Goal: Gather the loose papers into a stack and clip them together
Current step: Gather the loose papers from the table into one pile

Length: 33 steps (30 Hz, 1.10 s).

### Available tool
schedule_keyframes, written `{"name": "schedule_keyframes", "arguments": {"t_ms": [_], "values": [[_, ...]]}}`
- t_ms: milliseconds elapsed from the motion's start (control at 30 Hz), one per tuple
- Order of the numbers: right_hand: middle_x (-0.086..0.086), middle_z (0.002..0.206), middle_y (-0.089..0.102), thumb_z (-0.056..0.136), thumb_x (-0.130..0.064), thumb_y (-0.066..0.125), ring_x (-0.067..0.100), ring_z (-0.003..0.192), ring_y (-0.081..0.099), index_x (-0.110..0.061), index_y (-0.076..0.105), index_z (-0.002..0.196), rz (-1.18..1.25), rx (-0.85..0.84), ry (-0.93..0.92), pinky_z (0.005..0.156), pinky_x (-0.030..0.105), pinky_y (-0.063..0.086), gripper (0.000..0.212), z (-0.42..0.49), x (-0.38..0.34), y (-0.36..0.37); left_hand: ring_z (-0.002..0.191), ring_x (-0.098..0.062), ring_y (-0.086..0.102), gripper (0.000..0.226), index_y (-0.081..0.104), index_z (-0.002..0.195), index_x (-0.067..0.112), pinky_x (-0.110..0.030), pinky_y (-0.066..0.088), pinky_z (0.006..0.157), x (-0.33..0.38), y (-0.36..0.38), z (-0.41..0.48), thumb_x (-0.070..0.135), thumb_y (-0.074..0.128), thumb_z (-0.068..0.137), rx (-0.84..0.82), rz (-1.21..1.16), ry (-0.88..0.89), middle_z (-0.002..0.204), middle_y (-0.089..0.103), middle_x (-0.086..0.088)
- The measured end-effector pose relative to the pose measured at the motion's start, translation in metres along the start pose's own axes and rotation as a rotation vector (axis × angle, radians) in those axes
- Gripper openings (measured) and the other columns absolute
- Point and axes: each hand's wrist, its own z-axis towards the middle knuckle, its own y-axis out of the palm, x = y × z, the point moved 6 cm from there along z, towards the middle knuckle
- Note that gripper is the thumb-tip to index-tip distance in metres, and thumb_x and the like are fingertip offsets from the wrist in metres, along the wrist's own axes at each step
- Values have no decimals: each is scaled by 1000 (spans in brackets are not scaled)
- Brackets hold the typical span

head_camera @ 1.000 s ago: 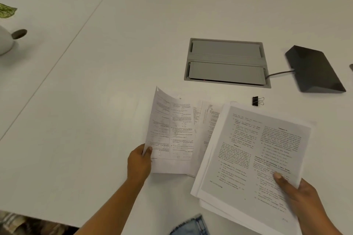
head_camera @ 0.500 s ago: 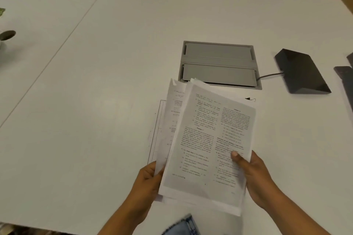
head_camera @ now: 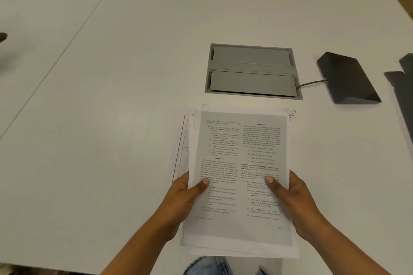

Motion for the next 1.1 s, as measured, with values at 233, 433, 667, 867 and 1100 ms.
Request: {"name": "schedule_keyframes", "arguments": {"t_ms": [233,433,667,867,1100], "values": [[-4,114,74,84,-54,60,17,104,70,-27,69,114,-345,45,4,84,31,56,41,15,5,-14,89,-26,77,19,72,109,22,-33,63,68,-3,-24,-2,27,58,97,152,-27,65,103,79,-3],[18,141,53,85,-45,69,37,126,52,-3,49,137,-986,530,133,100,45,45,70,37,32,-88,87,-31,76,17,74,104,24,-38,63,67,-8,-73,-12,29,62,93,242,-35,54,102,79,-8],[19,127,49,57,-65,81,39,119,49,-3,42,131,-1231,582,472,90,53,48,104,48,57,-95,86,-33,76,20,74,102,24,-43,63,68,-22,-100,-20,33,66,86,332,-100,45,101,79,-9],[21,124,62,61,-38,91,41,112,59,-1,45,129,-886,600,373,89,48,50,90,50,64,-109,85,-30,77,24,74,102,23,-37,63,63,-30,-100,-18,34,68,81,359,-136,42,101,79,-7],[23,129,61,71,-36,85,41,118,58,3,49,133,-975,595,306,91,43,49,82,44,66,-101,80,-26,78,20,72,102,22,-31,62,57,-31,-104,-16,31,66,85,385,-120,45,97,80,-4]]}}
